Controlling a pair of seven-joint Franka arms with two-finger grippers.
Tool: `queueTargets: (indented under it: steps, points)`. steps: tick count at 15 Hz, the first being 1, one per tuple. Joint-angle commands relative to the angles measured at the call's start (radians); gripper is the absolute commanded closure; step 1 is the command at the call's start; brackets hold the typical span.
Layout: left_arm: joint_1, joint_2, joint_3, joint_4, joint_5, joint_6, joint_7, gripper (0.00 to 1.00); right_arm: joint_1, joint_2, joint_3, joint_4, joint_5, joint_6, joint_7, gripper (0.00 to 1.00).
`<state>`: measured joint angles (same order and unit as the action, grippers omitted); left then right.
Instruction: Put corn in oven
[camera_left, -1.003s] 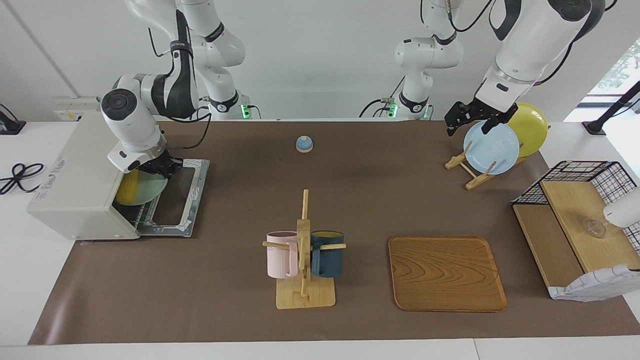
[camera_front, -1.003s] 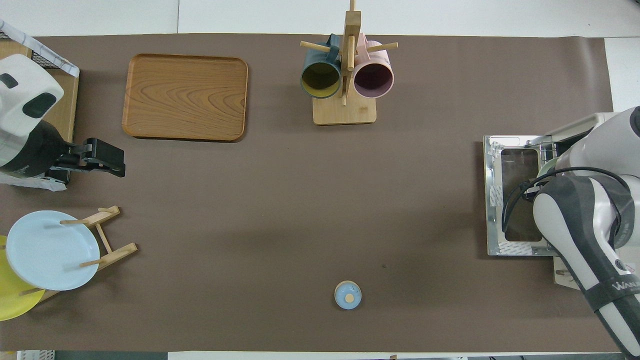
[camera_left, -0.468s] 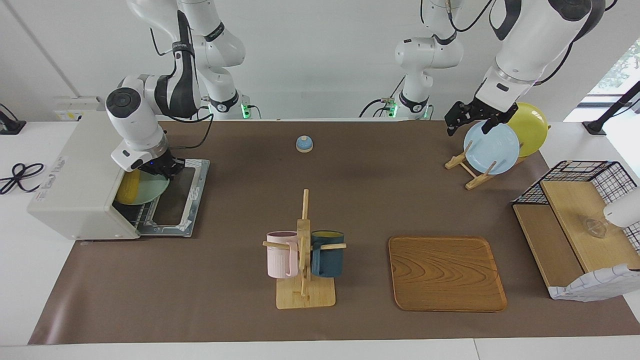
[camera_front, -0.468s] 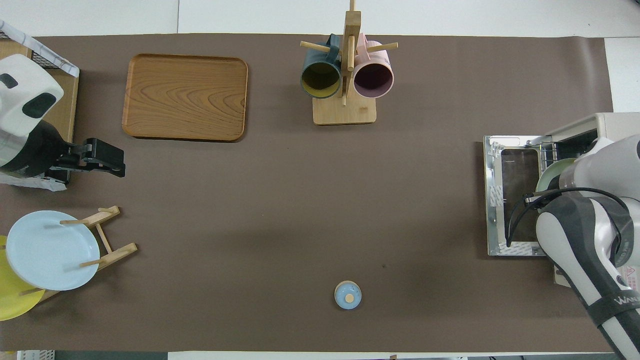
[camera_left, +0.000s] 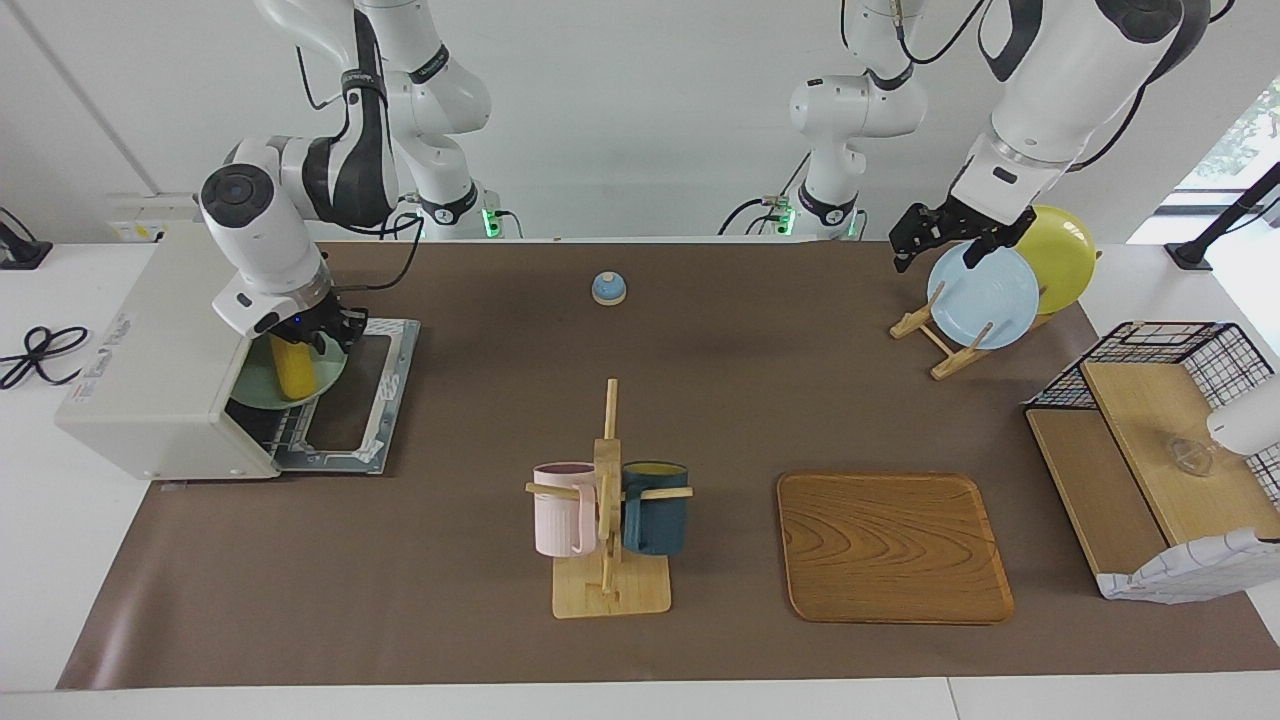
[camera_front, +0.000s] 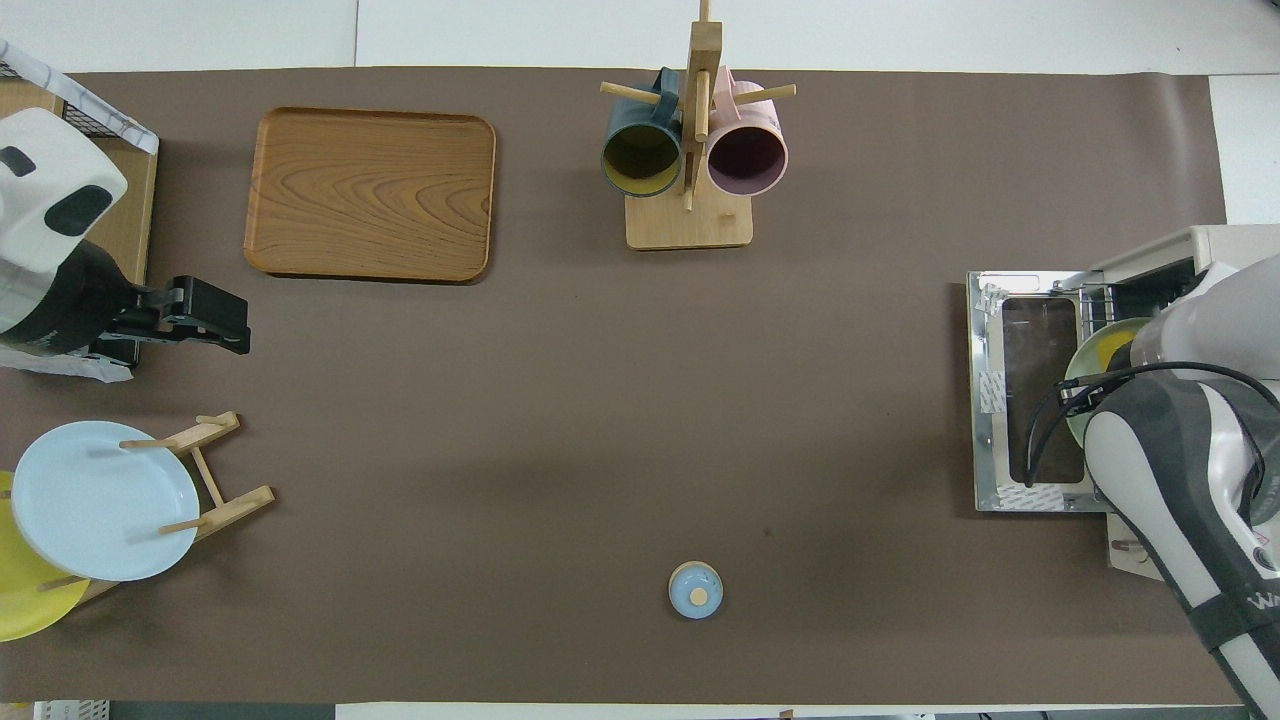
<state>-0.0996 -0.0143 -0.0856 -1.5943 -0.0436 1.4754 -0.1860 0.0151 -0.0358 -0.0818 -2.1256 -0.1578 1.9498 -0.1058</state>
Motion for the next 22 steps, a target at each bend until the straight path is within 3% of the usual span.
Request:
queueTargets:
  steps: [1, 2, 5, 8, 22]
  points:
    - [0.009, -0.001, -0.008, 0.01, 0.016, -0.018, 0.0, 0.0, 0.063, 0.031, 0.008, 0.052, -0.003, -0.016, 0.076, 0.89]
    - [0.009, -0.001, -0.008, 0.01, 0.016, -0.018, 0.0, 0.0, 0.083, 0.031, 0.008, 0.044, -0.003, 0.003, 0.137, 1.0]
    - [0.009, 0.0, -0.008, 0.01, 0.016, -0.018, 0.0, 0.0, 0.173, 0.069, 0.008, 0.003, -0.003, 0.101, 0.308, 1.0]
    - [0.009, 0.0, -0.008, 0.01, 0.016, -0.018, 0.002, 0.0, 0.169, 0.106, 0.007, -0.057, -0.003, 0.216, 0.324, 1.0]
    - [0.009, 0.0, -0.008, 0.01, 0.016, -0.018, 0.0, 0.0, 0.108, 0.145, 0.007, -0.16, -0.005, 0.314, 0.316, 1.0]
